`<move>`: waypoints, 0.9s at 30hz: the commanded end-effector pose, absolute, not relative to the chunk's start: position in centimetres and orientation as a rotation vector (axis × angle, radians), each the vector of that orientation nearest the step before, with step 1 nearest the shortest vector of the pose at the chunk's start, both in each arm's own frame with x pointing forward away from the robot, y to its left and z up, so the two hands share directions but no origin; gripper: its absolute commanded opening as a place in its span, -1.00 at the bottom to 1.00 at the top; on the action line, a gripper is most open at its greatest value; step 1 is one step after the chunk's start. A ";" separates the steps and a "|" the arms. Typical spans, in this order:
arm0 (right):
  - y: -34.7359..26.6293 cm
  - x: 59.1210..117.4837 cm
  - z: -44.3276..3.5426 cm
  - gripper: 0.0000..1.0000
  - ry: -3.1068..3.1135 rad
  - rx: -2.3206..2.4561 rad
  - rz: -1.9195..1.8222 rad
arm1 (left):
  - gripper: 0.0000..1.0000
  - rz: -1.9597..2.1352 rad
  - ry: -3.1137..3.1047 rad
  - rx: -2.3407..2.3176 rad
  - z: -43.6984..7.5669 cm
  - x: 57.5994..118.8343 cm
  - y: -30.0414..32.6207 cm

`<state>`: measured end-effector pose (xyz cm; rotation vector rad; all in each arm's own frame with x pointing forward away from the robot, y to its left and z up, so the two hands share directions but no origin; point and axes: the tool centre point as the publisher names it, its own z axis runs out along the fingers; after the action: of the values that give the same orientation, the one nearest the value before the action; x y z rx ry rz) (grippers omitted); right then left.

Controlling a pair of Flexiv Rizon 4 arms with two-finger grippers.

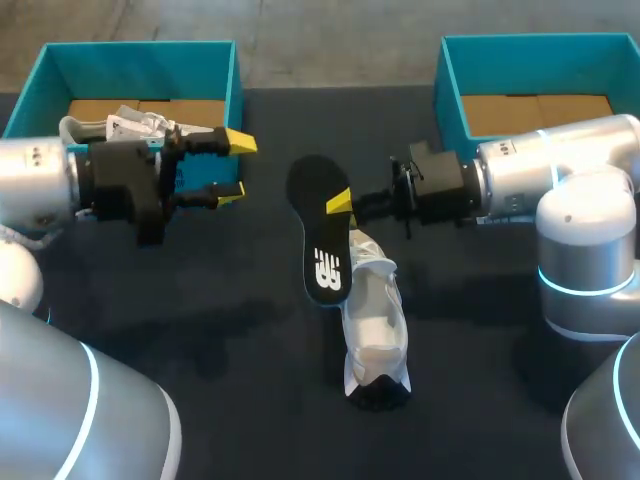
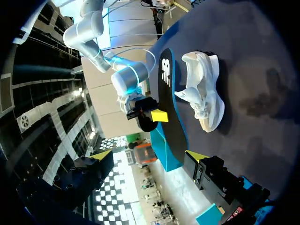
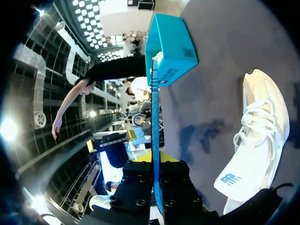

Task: Take the shoe out of the shoebox, open the shoe tongue, remove and reinsert the insole, then place the shoe into the shoebox

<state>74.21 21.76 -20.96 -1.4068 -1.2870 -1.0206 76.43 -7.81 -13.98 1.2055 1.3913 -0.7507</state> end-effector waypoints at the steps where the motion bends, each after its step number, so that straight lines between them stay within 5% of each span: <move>1: 22.0 74.2 -21.0 -1.00 -1.287 -1.410 -1.022 | 1.00 -0.742 1.365 1.143 -14.6 75.3 -6.6; 27: 22.0 74.2 -21.0 -1.00 -1.287 -1.410 -1.022 | 1.00 -0.767 1.406 1.033 -17.9 73.5 -4.0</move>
<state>74.21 21.76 -20.96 -1.4068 -1.2870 -1.0205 74.69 -4.48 -17.45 1.0398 1.4100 -0.7693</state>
